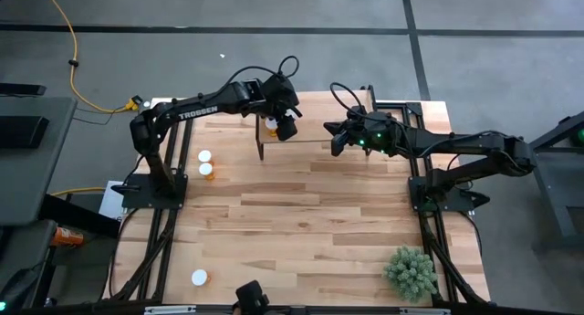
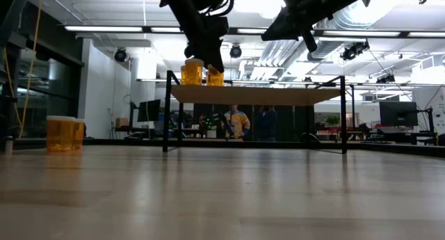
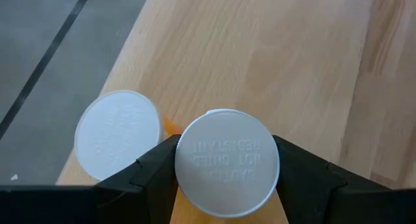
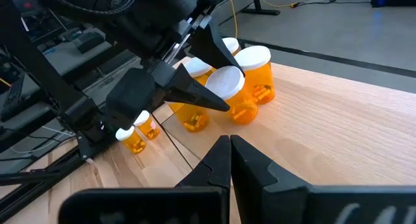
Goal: Pick and place medicine bottles onto shelf by color
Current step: Put the orange pill bottle on the shelf aligned with the other orange pill bottle
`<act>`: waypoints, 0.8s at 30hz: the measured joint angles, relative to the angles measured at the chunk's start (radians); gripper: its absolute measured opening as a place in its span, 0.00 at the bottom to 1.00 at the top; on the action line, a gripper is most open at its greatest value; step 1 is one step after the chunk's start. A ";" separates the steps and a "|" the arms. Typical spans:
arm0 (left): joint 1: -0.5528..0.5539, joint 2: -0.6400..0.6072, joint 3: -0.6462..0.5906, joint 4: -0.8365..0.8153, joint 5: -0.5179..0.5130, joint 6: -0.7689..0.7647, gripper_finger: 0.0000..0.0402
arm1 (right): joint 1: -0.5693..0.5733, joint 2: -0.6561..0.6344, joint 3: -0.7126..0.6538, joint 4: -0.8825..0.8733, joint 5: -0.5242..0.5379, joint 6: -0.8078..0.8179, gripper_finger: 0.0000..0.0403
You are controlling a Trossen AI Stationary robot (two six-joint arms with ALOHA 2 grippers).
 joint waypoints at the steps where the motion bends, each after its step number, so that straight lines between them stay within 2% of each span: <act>1: 0.000 0.000 0.000 0.000 0.000 -0.001 0.51 | 0.000 0.000 0.000 0.000 0.000 0.000 0.00; 10: -0.002 0.000 0.000 0.001 0.008 -0.008 0.52 | 0.000 0.000 0.000 0.000 0.000 -0.002 0.00; 24: -0.002 0.000 0.000 0.002 0.009 -0.009 0.66 | 0.000 0.000 0.000 -0.002 0.000 -0.002 0.00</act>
